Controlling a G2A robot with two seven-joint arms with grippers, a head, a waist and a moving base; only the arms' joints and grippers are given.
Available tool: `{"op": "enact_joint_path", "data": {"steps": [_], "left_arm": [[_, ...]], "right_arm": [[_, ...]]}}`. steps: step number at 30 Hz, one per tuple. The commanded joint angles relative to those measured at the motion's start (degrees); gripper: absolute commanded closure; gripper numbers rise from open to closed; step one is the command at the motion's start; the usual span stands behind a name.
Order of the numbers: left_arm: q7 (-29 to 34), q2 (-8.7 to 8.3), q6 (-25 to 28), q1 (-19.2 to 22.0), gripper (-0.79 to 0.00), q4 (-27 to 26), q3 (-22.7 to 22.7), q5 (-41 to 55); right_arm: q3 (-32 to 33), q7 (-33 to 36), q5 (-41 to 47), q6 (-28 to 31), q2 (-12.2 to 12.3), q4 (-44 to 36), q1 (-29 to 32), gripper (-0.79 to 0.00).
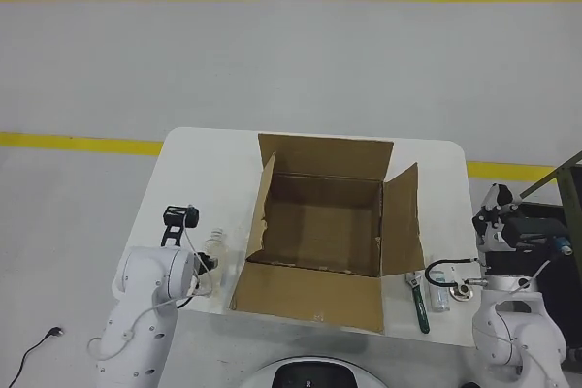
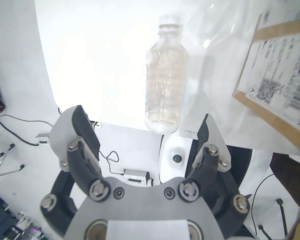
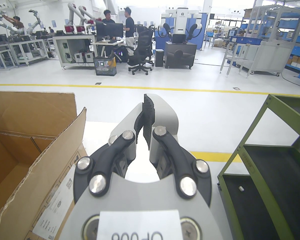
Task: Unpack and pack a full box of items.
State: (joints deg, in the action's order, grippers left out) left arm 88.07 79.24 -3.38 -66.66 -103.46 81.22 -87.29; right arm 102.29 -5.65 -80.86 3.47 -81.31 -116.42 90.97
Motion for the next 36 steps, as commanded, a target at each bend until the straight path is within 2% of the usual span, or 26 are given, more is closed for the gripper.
{"op": "enact_joint_path", "data": {"steps": [1,12,22,25,36], "left_arm": [[-0.07,-0.05,1.28,0.08,-0.785,1.10,-0.50,0.18],[-0.24,-0.06,0.93,-0.07,-0.785,1.47,-0.31,0.08],[-5.91,-0.21,4.22,2.54,-0.785,8.99,-0.81,1.27],[-7.49,-0.19,4.02,3.45,-0.785,12.12,-1.59,0.24],[-9.20,0.00,3.81,6.16,-0.785,18.62,-3.44,0.14]], "right_arm": [[0.00,0.00,0.00,0.00,0.00,0.00,0.00,0.000],[0.00,0.00,0.00,0.00,0.00,0.00,0.00,0.000],[0.00,0.00,0.00,0.00,0.00,0.00,0.00,0.000],[0.00,0.00,0.00,0.00,0.00,0.00,0.00,0.000],[0.00,0.00,0.00,0.00,0.00,0.00,0.00,0.000]]}}
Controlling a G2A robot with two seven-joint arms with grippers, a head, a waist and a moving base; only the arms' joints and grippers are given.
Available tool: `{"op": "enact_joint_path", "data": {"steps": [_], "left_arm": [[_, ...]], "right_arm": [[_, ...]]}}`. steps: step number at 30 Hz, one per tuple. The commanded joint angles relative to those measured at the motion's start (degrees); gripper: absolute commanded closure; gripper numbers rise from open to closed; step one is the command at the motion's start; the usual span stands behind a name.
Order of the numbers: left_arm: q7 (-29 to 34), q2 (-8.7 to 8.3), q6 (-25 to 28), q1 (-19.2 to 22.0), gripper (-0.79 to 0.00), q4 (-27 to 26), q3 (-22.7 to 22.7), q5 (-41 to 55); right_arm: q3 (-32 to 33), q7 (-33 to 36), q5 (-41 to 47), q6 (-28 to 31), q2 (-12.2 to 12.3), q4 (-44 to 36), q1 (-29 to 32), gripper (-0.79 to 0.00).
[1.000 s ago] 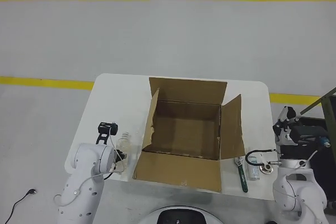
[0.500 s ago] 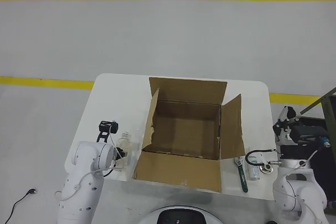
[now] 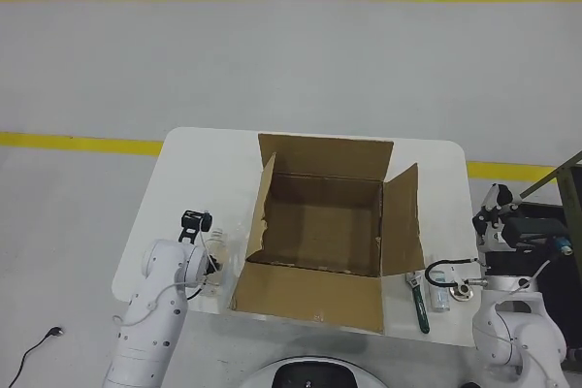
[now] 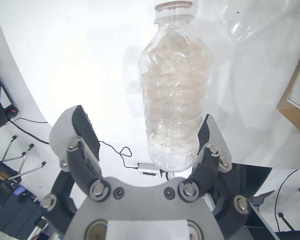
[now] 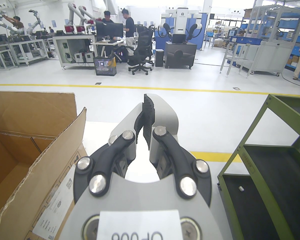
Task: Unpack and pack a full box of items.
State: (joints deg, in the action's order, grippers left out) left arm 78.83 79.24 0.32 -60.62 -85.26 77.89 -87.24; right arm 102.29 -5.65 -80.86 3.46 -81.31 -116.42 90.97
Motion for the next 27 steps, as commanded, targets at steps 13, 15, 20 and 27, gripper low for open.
{"op": "enact_joint_path", "data": {"steps": [13,15,20,27], "left_arm": [[-0.99,-0.02,1.47,1.01,-0.228,3.34,-0.98,1.23],[-1.11,-0.07,1.72,0.87,0.000,3.06,-0.98,1.38],[-1.21,-0.24,2.46,0.05,0.000,1.72,-0.60,2.13],[-0.95,-0.64,2.33,-1.38,0.000,-2.62,1.62,4.24]], "right_arm": [[0.00,0.00,0.00,0.00,0.00,0.00,0.00,0.000],[0.00,0.00,0.00,0.00,0.00,0.00,0.00,0.000],[0.00,0.00,0.00,0.00,0.00,0.00,0.00,0.000],[0.00,0.00,0.00,0.00,0.00,0.00,0.00,0.000]]}}
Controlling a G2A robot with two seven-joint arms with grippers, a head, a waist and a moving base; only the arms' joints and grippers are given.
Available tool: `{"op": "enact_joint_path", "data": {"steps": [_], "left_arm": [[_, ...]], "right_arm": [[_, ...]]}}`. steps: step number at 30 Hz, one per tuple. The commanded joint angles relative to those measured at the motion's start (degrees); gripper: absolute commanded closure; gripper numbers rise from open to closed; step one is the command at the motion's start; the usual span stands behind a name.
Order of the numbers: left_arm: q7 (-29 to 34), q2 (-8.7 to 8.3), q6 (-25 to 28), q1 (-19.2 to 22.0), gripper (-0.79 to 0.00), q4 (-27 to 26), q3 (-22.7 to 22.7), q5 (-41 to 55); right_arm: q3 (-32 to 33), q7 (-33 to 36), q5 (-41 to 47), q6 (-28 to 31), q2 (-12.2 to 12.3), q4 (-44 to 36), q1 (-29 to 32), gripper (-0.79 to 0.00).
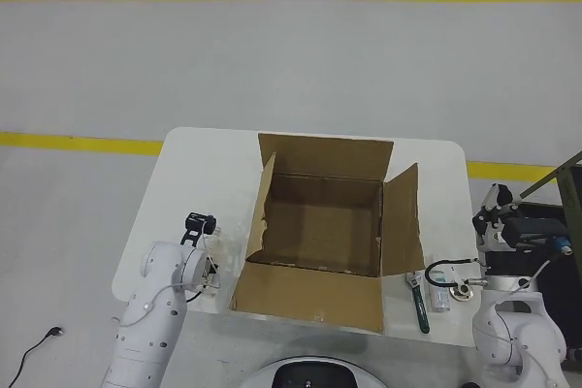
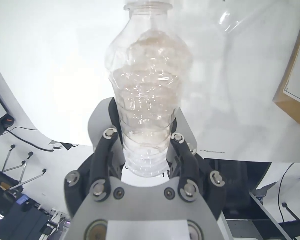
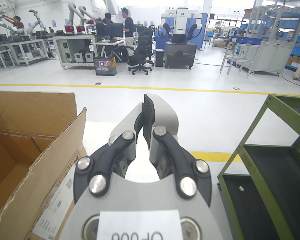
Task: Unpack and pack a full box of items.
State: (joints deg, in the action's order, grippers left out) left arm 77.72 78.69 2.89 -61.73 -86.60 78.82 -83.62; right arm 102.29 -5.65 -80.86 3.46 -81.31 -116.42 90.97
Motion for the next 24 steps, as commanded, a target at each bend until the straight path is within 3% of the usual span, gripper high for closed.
{"op": "enact_joint_path", "data": {"steps": [1,9,15,20,24], "left_arm": [[0.40,-0.17,-0.31,-0.56,0.000,-2.55,1.31,1.22],[3.03,-0.86,-1.23,-3.04,0.000,-18.81,6.51,5.60],[4.97,-0.88,-4.93,-1.40,0.000,-31.27,10.10,15.77],[6.71,-1.02,-5.41,0.97,0.000,-38.47,11.61,25.77],[8.09,-1.27,-5.28,2.04,0.000,-39.94,12.44,29.05]], "right_arm": [[0.00,0.00,0.00,0.00,0.00,0.00,0.00,0.000],[0.00,0.00,0.00,0.00,0.00,0.00,0.00,0.000],[0.00,0.00,0.00,0.00,0.00,0.00,0.00,0.000],[0.00,0.00,0.00,0.00,0.00,0.00,0.00,0.000],[0.00,0.00,0.00,0.00,0.00,0.00,0.00,0.000]]}}
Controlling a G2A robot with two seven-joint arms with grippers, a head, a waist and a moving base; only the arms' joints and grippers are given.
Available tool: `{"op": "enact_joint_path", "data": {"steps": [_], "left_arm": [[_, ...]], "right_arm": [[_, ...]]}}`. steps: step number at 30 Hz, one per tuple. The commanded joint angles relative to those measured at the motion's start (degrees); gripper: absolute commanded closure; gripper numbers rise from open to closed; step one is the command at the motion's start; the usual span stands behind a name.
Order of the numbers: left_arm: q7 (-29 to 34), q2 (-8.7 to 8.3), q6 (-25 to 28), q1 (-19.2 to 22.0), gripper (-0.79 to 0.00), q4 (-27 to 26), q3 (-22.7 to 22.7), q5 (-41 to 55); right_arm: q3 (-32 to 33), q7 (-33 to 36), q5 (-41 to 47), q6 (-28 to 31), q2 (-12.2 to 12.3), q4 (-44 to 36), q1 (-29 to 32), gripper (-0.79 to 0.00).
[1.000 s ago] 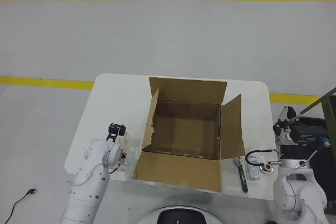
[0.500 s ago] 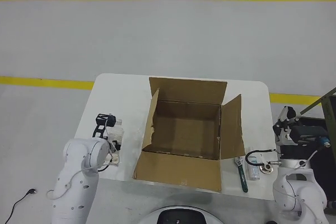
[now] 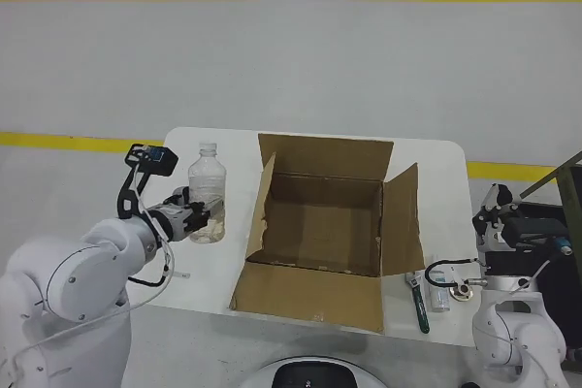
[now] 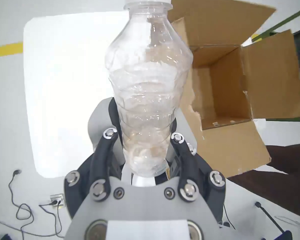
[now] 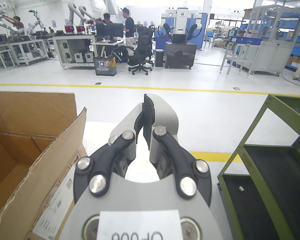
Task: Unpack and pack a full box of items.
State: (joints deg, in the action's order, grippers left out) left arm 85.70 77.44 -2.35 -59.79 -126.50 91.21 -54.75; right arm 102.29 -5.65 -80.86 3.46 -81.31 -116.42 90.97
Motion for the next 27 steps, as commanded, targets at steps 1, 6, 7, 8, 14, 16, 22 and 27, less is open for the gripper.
{"op": "enact_joint_path", "data": {"steps": [1,6,7,8,14,16,22,27], "left_arm": [[0.10,-0.02,-0.04,0.10,0.000,-0.04,0.06,0.18],[0.10,-0.02,-0.04,0.10,0.000,-0.04,0.06,0.18],[0.10,-0.02,-0.04,0.10,0.000,-0.04,0.06,0.18],[0.10,-0.02,-0.04,0.10,0.000,-0.04,0.06,0.18],[-1.82,-0.02,0.66,-0.03,0.000,-0.51,-0.54,0.80],[-3.89,-0.08,1.91,0.58,0.000,-1.53,-2.37,1.70],[-4.44,-0.14,2.95,5.96,0.000,-1.35,-9.44,5.10],[-1.82,0.08,0.54,10.13,0.000,3.13,-15.49,9.83]], "right_arm": [[0.00,0.00,0.00,0.00,0.00,0.00,0.00,0.000],[0.00,0.00,0.00,0.00,0.00,0.00,0.00,0.000],[0.00,0.00,0.00,0.00,0.00,0.00,0.00,0.000],[0.00,0.00,0.00,0.00,0.00,0.00,0.00,0.000],[0.00,0.00,0.00,0.00,0.00,0.00,0.00,0.000],[0.00,0.00,0.00,0.00,0.00,0.00,0.00,0.000],[0.00,0.00,0.00,0.00,0.00,0.00,0.00,0.000],[0.00,0.00,0.00,0.00,0.00,0.00,0.00,0.000]]}}
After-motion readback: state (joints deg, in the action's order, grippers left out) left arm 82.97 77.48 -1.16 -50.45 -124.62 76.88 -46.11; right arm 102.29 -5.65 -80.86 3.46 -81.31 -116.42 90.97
